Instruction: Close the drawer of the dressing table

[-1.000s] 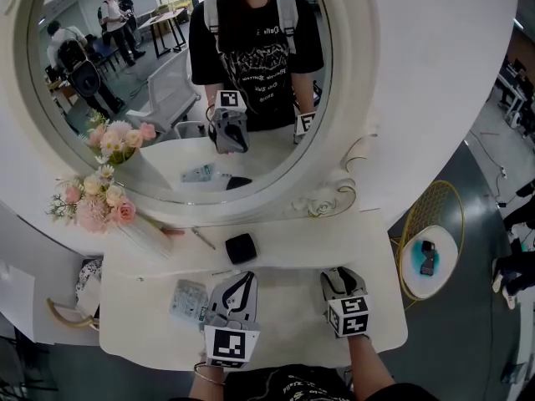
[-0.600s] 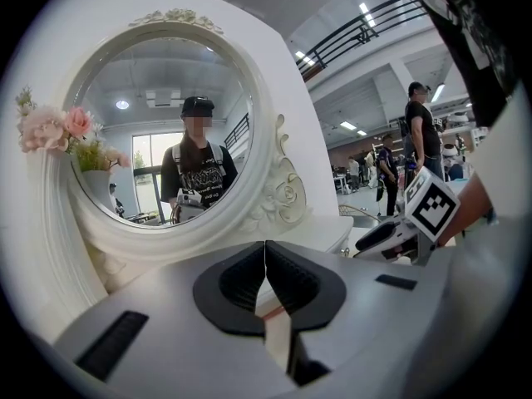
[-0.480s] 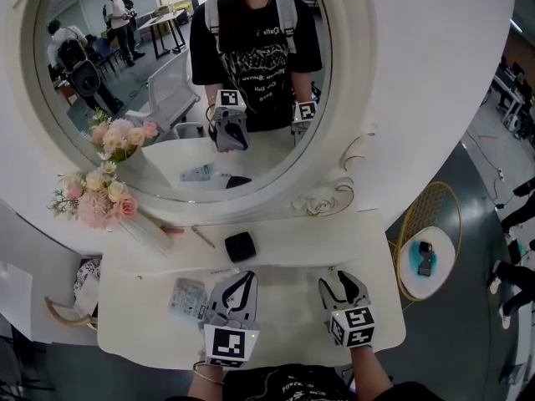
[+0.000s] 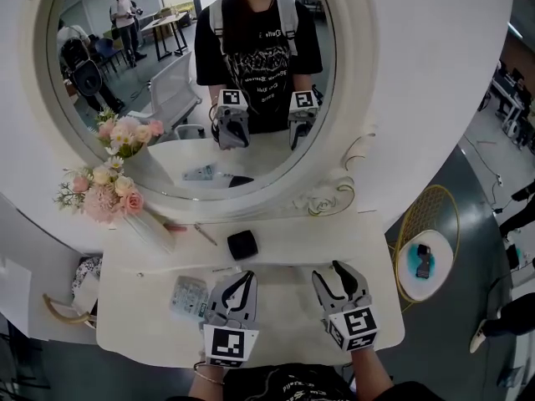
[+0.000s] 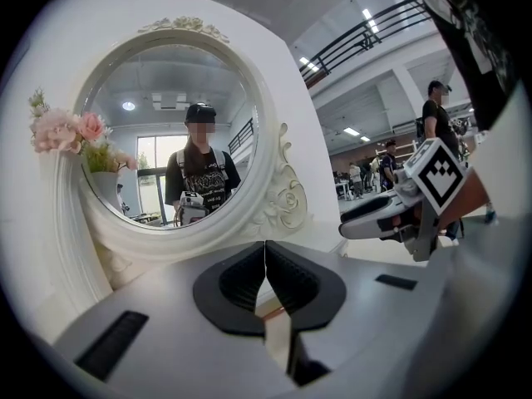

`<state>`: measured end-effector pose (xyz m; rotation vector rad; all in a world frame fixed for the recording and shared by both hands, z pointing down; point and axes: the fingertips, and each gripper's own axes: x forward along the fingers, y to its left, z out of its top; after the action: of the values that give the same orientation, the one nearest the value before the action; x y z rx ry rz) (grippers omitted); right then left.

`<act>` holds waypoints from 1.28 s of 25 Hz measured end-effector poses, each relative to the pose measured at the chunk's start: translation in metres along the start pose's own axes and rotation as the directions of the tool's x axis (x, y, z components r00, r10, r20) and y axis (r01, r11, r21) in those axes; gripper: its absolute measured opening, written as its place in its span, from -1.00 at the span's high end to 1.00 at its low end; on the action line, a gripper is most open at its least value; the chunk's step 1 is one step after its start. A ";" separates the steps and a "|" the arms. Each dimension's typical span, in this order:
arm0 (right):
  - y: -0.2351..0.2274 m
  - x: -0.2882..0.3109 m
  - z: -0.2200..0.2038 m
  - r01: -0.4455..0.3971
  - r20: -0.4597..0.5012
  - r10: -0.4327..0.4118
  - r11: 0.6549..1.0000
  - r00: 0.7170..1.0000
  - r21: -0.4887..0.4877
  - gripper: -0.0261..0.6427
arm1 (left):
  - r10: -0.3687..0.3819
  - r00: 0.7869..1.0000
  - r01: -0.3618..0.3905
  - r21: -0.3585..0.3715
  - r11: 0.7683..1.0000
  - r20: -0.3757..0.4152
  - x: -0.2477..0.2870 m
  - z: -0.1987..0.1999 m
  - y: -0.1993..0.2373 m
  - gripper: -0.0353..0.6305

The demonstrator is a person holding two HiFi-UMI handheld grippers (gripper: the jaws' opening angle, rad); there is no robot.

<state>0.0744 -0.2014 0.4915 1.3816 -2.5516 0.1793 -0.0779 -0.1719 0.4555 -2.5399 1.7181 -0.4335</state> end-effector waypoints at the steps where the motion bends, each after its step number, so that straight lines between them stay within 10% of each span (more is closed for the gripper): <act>1: 0.003 -0.001 0.002 -0.007 0.002 0.007 1.000 1.000 -0.010 0.31 | -0.001 1.000 0.001 -0.002 1.000 0.004 0.000 0.000 -0.001 0.84; 32: 0.049 -0.008 0.014 -0.043 0.012 0.045 0.989 0.999 -0.145 0.89 | -0.001 1.000 0.001 0.041 0.999 0.007 -0.019 0.003 -0.003 0.84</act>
<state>0.0359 -0.1714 0.4762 1.2794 -2.5523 -0.0090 -0.0809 -0.1532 0.4494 -2.5110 1.6879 -0.4538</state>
